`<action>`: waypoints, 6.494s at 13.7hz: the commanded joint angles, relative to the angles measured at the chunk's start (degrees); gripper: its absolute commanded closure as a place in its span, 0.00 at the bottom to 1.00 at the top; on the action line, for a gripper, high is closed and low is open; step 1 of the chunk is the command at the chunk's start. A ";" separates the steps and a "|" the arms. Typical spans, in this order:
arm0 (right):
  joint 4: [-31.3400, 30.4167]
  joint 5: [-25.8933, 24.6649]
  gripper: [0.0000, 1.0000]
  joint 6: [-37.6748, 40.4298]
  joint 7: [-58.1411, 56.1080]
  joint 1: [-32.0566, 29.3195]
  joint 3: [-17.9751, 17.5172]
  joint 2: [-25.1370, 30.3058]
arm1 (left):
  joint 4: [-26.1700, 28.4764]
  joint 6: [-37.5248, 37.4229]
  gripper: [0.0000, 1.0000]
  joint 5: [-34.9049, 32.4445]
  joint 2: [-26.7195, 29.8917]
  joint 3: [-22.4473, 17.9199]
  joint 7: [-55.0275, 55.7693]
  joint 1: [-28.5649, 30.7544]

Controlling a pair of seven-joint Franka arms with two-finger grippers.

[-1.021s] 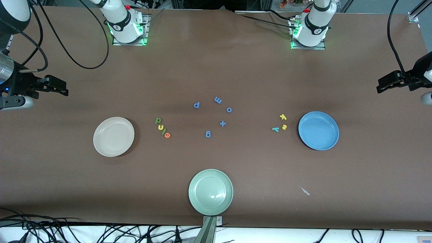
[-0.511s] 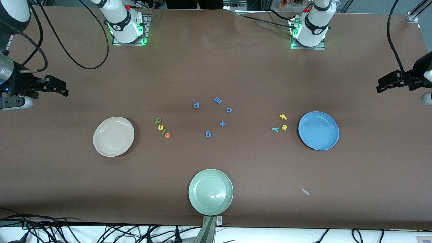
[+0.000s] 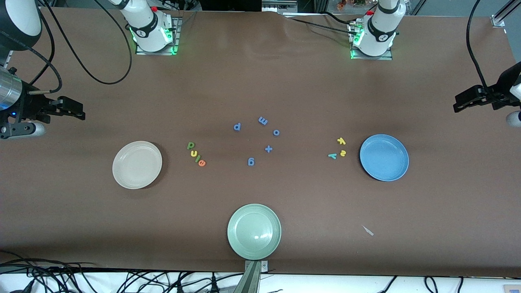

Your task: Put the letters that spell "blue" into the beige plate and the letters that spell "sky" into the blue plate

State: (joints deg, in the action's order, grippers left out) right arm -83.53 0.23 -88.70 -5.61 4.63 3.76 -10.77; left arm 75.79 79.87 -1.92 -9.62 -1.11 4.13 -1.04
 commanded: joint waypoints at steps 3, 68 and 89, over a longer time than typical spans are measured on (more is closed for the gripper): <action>-0.49 0.91 0.00 0.63 -0.11 0.02 -0.60 -0.74 | -2.13 -0.77 0.00 1.57 -0.93 -0.29 0.17 0.08; -36.97 4.43 0.69 -60.12 13.53 20.33 -0.43 -15.70 | 34.60 64.26 0.46 -7.30 -25.19 14.12 95.71 -7.31; -25.72 5.83 0.41 -41.02 6.19 21.47 6.63 -13.93 | 28.20 53.58 1.00 -7.39 -22.20 13.77 89.22 -1.60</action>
State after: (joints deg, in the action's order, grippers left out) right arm -110.17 5.18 -130.17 -4.98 25.71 12.94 -24.35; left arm 106.58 139.08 -7.12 -33.00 12.42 95.92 -4.64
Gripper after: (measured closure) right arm 0.410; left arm 0.744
